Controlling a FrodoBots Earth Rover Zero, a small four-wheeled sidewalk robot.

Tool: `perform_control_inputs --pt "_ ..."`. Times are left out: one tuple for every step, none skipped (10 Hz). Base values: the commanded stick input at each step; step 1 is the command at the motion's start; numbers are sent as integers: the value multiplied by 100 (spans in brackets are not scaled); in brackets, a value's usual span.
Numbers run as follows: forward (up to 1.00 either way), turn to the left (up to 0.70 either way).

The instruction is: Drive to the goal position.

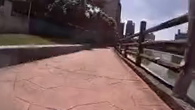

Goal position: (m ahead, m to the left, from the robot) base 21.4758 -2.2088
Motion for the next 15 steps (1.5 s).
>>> perform_control_inputs --pt "70 0" --pt "70 0" --pt "70 0" --pt "70 0" --pt "70 0" --pt "70 0" --pt "70 0" --pt "70 0" --pt "70 0" --pt "70 0" --pt "70 0" --pt "70 0" --pt "70 0" --pt "70 0" --pt "70 -14"
